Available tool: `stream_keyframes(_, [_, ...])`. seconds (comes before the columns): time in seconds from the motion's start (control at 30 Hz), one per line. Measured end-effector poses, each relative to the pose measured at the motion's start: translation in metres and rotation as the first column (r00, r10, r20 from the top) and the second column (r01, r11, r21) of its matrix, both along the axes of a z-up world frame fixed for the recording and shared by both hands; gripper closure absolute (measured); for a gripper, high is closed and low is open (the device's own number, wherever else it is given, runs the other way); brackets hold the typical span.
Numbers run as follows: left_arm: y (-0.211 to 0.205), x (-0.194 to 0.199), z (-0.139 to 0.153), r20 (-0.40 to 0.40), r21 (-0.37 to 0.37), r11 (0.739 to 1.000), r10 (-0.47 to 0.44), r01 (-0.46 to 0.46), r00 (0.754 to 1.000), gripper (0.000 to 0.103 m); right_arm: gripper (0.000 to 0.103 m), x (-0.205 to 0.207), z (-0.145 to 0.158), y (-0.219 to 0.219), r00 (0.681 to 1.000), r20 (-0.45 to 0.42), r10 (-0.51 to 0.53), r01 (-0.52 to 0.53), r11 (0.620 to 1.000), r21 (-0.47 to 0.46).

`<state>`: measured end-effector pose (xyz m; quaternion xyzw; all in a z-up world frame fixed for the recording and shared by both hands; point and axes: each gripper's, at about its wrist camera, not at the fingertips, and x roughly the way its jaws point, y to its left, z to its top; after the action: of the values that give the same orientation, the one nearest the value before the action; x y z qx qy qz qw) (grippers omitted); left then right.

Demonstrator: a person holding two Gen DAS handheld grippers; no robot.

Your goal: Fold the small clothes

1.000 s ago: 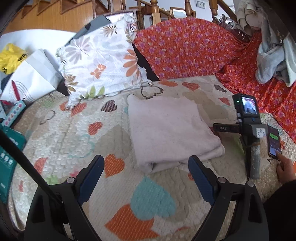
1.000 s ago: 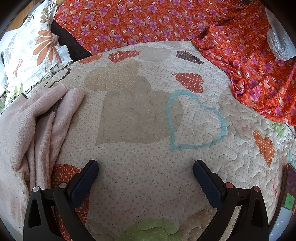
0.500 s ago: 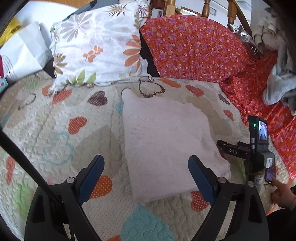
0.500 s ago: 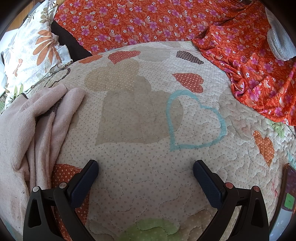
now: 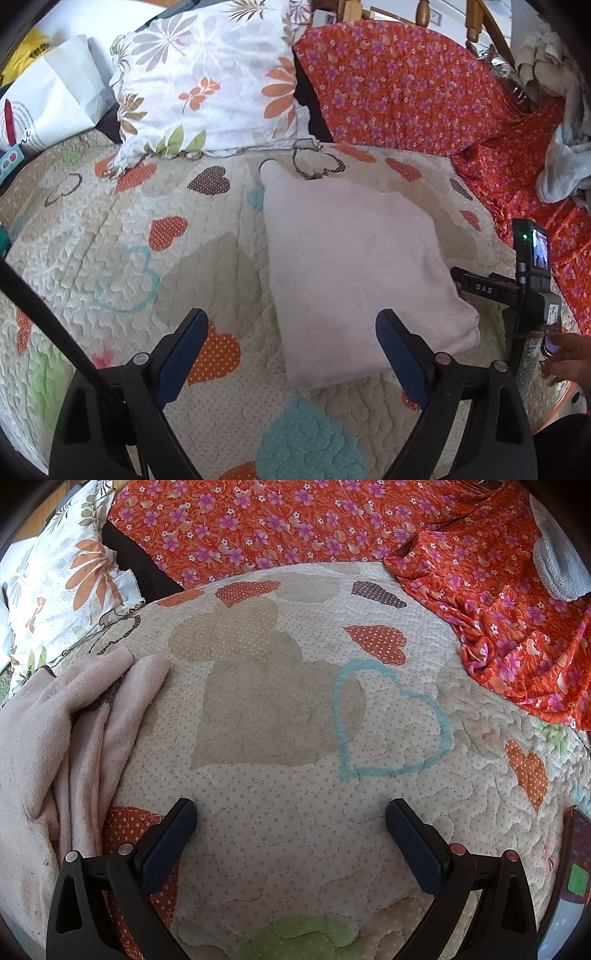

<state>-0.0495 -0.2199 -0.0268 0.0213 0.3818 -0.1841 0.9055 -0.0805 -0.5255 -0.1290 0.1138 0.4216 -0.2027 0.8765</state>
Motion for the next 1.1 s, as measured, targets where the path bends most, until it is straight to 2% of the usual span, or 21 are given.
stream_keyframes(0.17, [0.017,0.020,0.012,-0.028,-0.028,0.998,0.048,-0.049,0.998,0.012,0.000,0.000,0.000,0.000,1.000,0.000,0.000,0.000,1.000,0.000])
stream_keyframes(0.3, [0.026,0.052,0.017,-0.111,-0.076,0.992,0.092,-0.101,0.990,0.012,0.000,0.003,-0.001,0.003,1.000,-0.017,-0.006,0.005,1.000,-0.024])
stream_keyframes(0.43, [0.022,0.075,0.004,-0.173,-0.106,0.989,0.082,-0.101,0.981,0.012,0.000,0.001,-0.001,0.000,1.000,-0.001,-0.006,0.006,1.000,-0.006])
stream_keyframes(0.53, [0.020,0.077,-0.010,-0.179,-0.128,0.988,0.060,-0.084,0.982,0.012,0.000,0.001,0.000,0.001,1.000,-0.009,-0.006,0.006,1.000,-0.007])
stream_keyframes(0.63, [0.015,0.080,-0.024,-0.236,-0.128,0.990,0.022,-0.054,0.972,0.012,0.000,0.001,0.001,0.001,0.999,-0.031,-0.018,0.019,1.000,0.011])
stream_keyframes(0.8, [0.008,0.074,-0.024,-0.212,-0.122,0.992,-0.025,-0.001,0.977,0.012,0.000,0.003,0.003,0.000,0.996,-0.070,-0.056,0.059,0.997,0.050])
stream_keyframes(0.93, [0.001,0.070,-0.030,-0.196,-0.098,0.995,-0.043,0.024,0.980,0.012,0.000,0.001,0.004,-0.001,0.995,-0.080,-0.065,0.070,0.995,0.067])
stream_keyframes(1.03, [-0.010,0.066,-0.050,-0.196,-0.020,0.999,-0.035,0.031,0.980,0.012,0.000,0.004,0.005,0.001,0.992,-0.110,-0.057,0.065,0.996,0.064])
stream_keyframes(1.1, [-0.020,0.063,-0.069,-0.236,0.038,0.997,-0.053,0.063,0.970,0.011,0.000,0.005,0.005,0.000,0.992,-0.117,-0.054,0.062,0.996,0.065])
